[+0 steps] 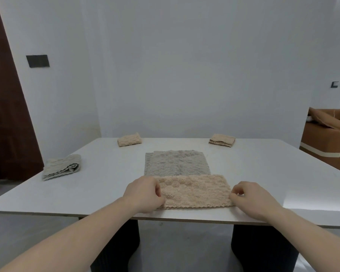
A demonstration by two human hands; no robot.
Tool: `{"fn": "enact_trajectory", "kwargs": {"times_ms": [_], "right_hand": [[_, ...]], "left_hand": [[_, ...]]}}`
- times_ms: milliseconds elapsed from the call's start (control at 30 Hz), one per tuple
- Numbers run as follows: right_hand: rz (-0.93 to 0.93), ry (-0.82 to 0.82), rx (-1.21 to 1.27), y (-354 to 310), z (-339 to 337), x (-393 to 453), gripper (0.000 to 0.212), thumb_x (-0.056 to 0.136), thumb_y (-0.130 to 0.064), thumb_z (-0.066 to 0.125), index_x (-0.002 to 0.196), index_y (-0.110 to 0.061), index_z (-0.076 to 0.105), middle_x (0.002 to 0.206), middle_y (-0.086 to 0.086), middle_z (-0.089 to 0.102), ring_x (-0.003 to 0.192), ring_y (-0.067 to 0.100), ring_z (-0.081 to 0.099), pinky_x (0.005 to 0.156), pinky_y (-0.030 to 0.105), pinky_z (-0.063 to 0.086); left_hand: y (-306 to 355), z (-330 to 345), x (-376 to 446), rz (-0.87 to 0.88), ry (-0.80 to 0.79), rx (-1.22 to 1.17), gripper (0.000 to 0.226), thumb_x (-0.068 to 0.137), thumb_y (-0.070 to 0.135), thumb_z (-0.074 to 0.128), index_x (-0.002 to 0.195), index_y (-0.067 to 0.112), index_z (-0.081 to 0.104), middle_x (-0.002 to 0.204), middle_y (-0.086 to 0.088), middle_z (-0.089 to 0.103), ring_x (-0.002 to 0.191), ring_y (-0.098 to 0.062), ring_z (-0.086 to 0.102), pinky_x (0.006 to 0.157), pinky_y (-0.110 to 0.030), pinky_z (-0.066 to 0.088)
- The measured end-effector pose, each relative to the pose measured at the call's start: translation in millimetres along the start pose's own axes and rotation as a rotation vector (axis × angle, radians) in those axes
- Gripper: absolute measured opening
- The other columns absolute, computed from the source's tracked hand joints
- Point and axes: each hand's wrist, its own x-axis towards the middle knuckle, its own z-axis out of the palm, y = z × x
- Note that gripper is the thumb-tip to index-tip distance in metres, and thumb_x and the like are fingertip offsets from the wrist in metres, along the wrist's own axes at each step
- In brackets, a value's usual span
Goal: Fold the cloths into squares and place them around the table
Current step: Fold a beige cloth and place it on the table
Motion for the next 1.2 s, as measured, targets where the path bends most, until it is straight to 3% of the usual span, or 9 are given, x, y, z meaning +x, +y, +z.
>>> {"fn": "enact_trajectory", "kwargs": {"times_ms": [133,267,400,533,667,833,1033,1100,1200], "right_hand": [[0.065,0.066,0.096,-3.3,10.0,12.3,0.039,0.089,-0.048,0.059,0.066,-0.017,0.061,0.073,-0.004,0.064,0.071,0.011,0.061,0.070,0.031,0.050],[0.086,0.083,0.137,-4.5,22.6,23.2,0.043,0.082,-0.054,0.062,0.059,-0.018,0.053,0.065,-0.004,0.062,0.073,0.013,0.059,0.068,0.032,0.050],[0.138,0.046,0.101,-1.4,29.5,33.7,0.044,0.076,-0.058,0.059,0.057,-0.020,0.048,0.064,-0.008,0.061,0.089,0.015,0.052,0.070,0.032,0.045],[0.174,-0.028,0.179,2.9,27.8,46.2,0.045,0.076,-0.055,0.060,0.054,-0.020,0.045,0.064,-0.006,0.060,0.097,0.011,0.046,0.068,0.030,0.040],[0.234,-0.057,0.355,8.6,20.9,61.0,0.044,0.087,-0.054,0.057,0.067,-0.018,0.072,0.073,-0.007,0.070,0.078,0.013,0.064,0.067,0.030,0.049],[0.320,0.070,0.351,11.2,24.8,79.0,0.048,0.088,-0.064,0.049,0.078,-0.024,0.072,0.076,-0.009,0.072,0.080,0.016,0.067,0.083,0.037,0.054],[0.252,0.196,0.179,6.4,45.9,76.8,0.049,0.079,-0.078,0.041,0.112,-0.047,0.058,0.097,-0.015,0.065,0.108,0.018,0.055,0.090,0.039,0.049],[0.168,0.170,0.096,7.7,47.1,76.2,0.058,0.082,-0.073,0.045,0.130,-0.044,0.055,0.115,-0.011,0.060,0.117,0.020,0.048,0.098,0.040,0.044],[0.154,0.138,-0.009,5.7,46.1,76.0,0.058,0.084,-0.071,0.046,0.134,-0.043,0.056,0.130,-0.010,0.054,0.125,0.020,0.044,0.106,0.041,0.036]], "left_hand": [[22.2,1.3,7.7,0.066,0.082,-0.086,0.011,0.080,0.039,0.061,0.082,0.031,0.068,0.081,0.017,0.066,0.080,-0.004,0.061,0.065,-0.025,0.046],[48.3,17.7,18.3,0.207,0.036,-0.062,0.037,0.085,0.047,0.058,0.119,0.033,0.065,0.121,0.012,0.058,0.116,-0.013,0.054,0.096,-0.034,0.047],[70.5,38.6,30.1,0.291,-0.057,-0.008,0.066,0.093,0.061,0.046,0.153,0.034,0.038,0.165,0.006,0.026,0.152,-0.021,0.021,0.126,-0.044,0.017],[83.4,59.7,40.8,0.301,-0.178,0.041,0.078,0.096,0.071,0.028,0.163,0.035,0.011,0.172,0.005,-0.001,0.158,-0.021,-0.008,0.127,-0.047,-0.010],[82.1,77.8,47.8,0.262,-0.222,0.040,0.084,0.092,0.077,0.018,0.163,0.036,0.002,0.172,0.009,-0.008,0.157,-0.018,-0.014,0.126,-0.047,-0.013],[81.7,79.6,48.8,0.260,-0.242,0.045,0.084,0.091,0.076,0.018,0.163,0.037,-0.001,0.171,0.010,-0.011,0.157,-0.016,-0.017,0.126,-0.046,-0.014],[82.8,81.5,50.4,0.253,-0.247,0.058,0.084,0.091,0.076,0.019,0.163,0.037,0.000,0.171,0.010,-0.011,0.157,-0.015,-0.016,0.126,-0.046,-0.013],[83.0,81.2,50.8,0.251,-0.251,0.059,0.085,0.091,0.076,0.019,0.163,0.037,-0.001,0.171,0.011,-0.011,0.157,-0.015,-0.016,0.126,-0.046,-0.013],[81.0,77.3,51.4,0.257,-0.280,0.058,0.085,0.091,0.079,0.019,0.163,0.039,-0.002,0.170,0.012,-0.013,0.156,-0.014,-0.017,0.126,-0.045,-0.014]]}}
